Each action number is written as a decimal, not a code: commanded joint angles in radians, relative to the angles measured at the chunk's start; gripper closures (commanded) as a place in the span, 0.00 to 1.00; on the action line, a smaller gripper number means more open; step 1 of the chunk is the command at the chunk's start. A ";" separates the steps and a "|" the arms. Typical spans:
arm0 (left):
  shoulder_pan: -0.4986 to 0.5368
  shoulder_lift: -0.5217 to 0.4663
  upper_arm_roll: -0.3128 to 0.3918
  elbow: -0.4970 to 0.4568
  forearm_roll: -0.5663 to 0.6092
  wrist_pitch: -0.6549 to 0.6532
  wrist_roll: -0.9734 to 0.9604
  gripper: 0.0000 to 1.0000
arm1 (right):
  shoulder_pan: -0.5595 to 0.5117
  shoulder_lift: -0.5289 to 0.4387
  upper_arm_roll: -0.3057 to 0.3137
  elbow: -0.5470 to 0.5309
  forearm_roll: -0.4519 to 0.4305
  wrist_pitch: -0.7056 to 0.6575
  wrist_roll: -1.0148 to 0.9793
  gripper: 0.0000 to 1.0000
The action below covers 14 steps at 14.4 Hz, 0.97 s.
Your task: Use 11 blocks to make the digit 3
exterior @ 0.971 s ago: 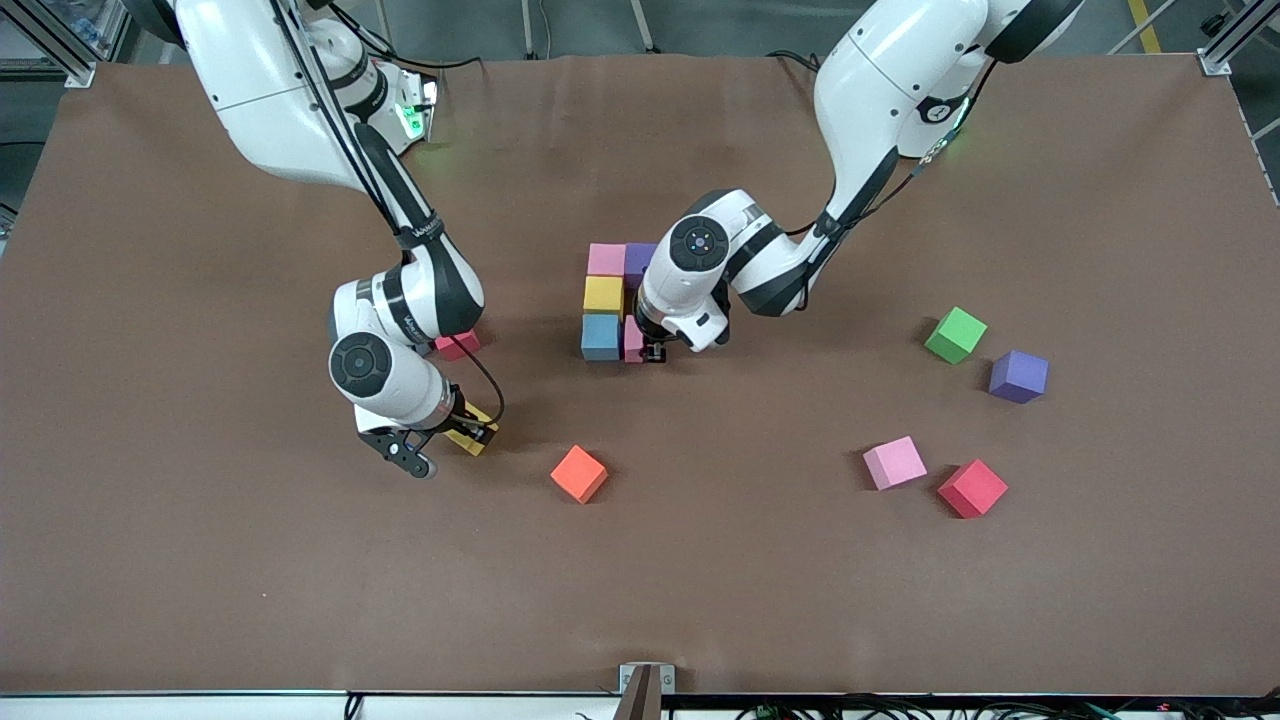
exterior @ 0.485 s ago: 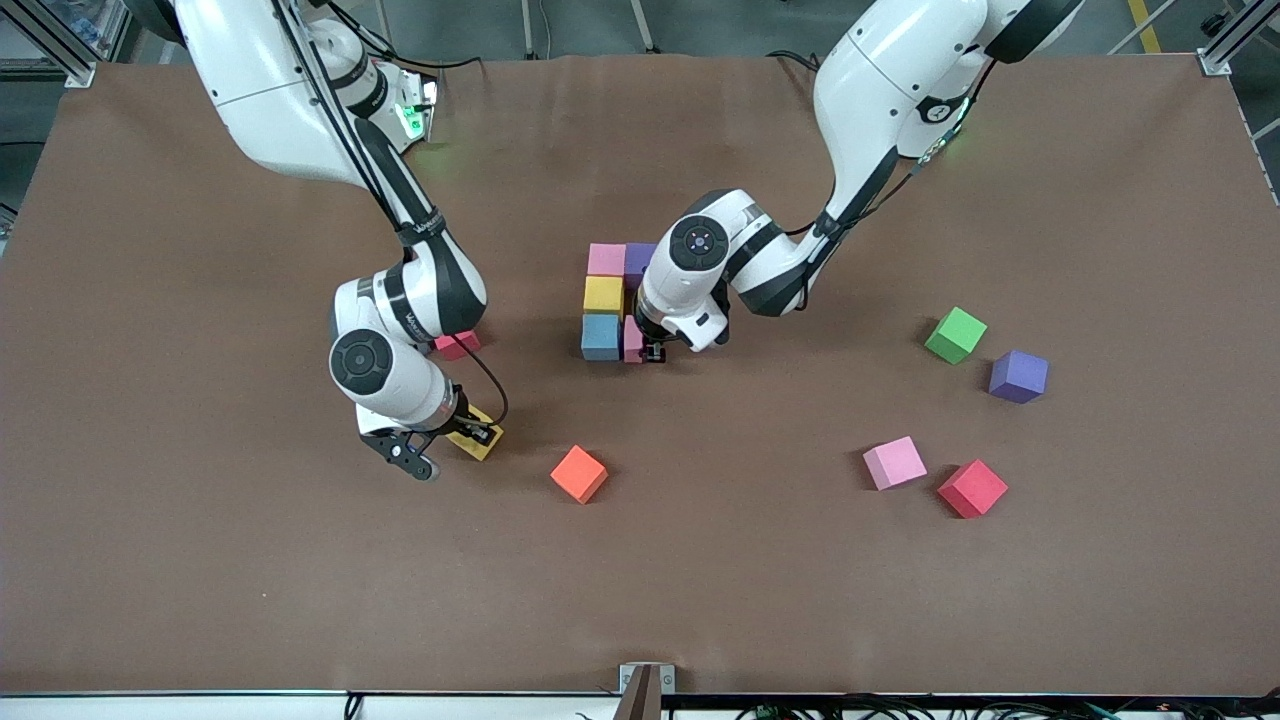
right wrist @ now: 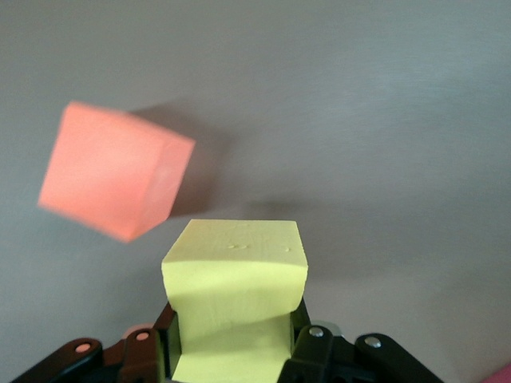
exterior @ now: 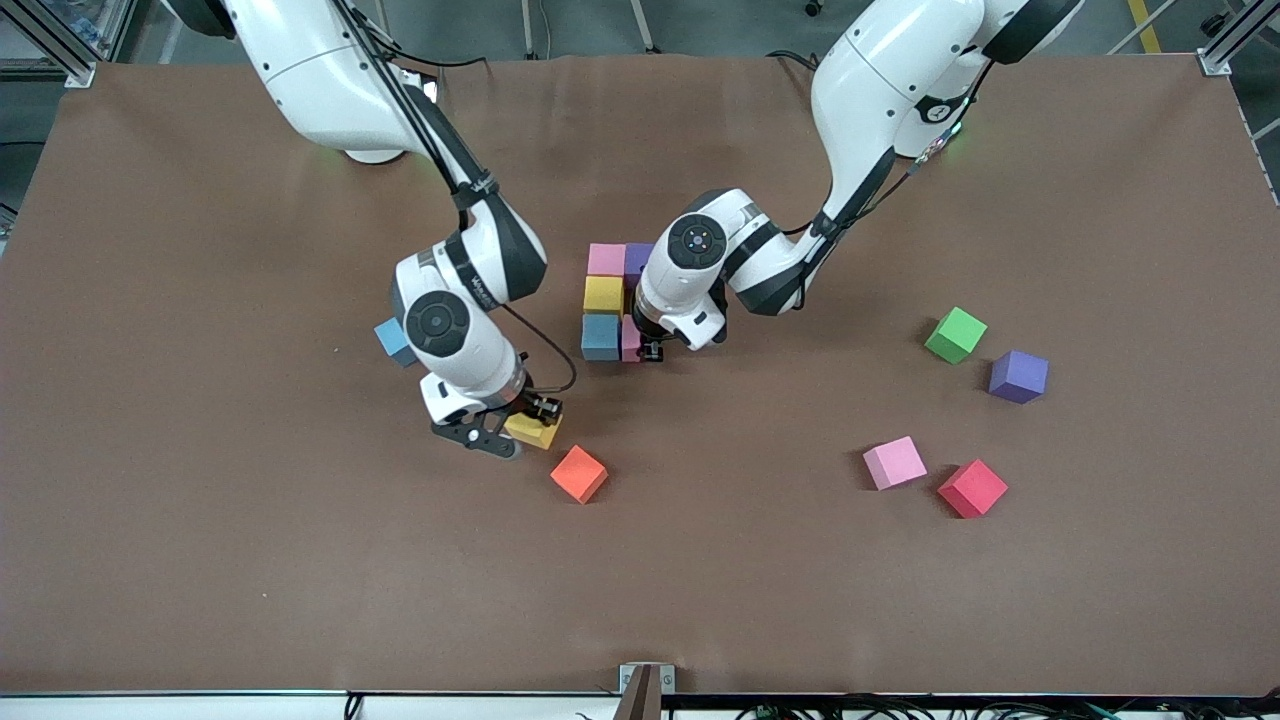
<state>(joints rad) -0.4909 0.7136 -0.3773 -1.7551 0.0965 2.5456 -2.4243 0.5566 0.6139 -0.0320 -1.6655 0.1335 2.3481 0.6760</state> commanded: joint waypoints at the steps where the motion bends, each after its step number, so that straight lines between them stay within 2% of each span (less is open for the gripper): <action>1: -0.011 0.014 0.006 0.003 0.017 0.021 -0.027 0.69 | 0.031 -0.005 -0.006 -0.002 0.003 -0.001 -0.079 1.00; 5: -0.017 0.021 0.006 0.003 0.017 0.038 -0.027 0.67 | 0.031 -0.005 -0.006 0.000 0.000 -0.001 -0.093 1.00; 7: -0.017 0.021 0.006 0.003 0.017 0.038 -0.029 0.66 | 0.025 -0.005 -0.008 -0.002 -0.002 -0.003 -0.174 1.00; 11: -0.015 0.023 0.006 0.003 0.017 0.038 -0.029 0.53 | 0.031 -0.005 -0.008 -0.005 -0.002 -0.004 -0.181 1.00; 12: -0.015 0.023 0.006 0.002 0.017 0.038 -0.027 0.44 | 0.032 -0.005 -0.009 -0.007 -0.002 -0.004 -0.181 1.00; 13: -0.015 0.024 0.006 0.002 0.018 0.038 -0.027 0.31 | 0.032 -0.005 -0.008 -0.007 -0.002 -0.004 -0.182 1.00; 14: -0.017 0.027 0.006 0.002 0.020 0.038 -0.024 0.00 | 0.032 -0.005 -0.008 -0.007 -0.002 -0.015 -0.182 1.00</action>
<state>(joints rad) -0.4956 0.7174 -0.3769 -1.7559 0.0965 2.5581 -2.4257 0.5870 0.6143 -0.0402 -1.6659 0.1329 2.3432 0.5051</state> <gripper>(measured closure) 0.388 0.458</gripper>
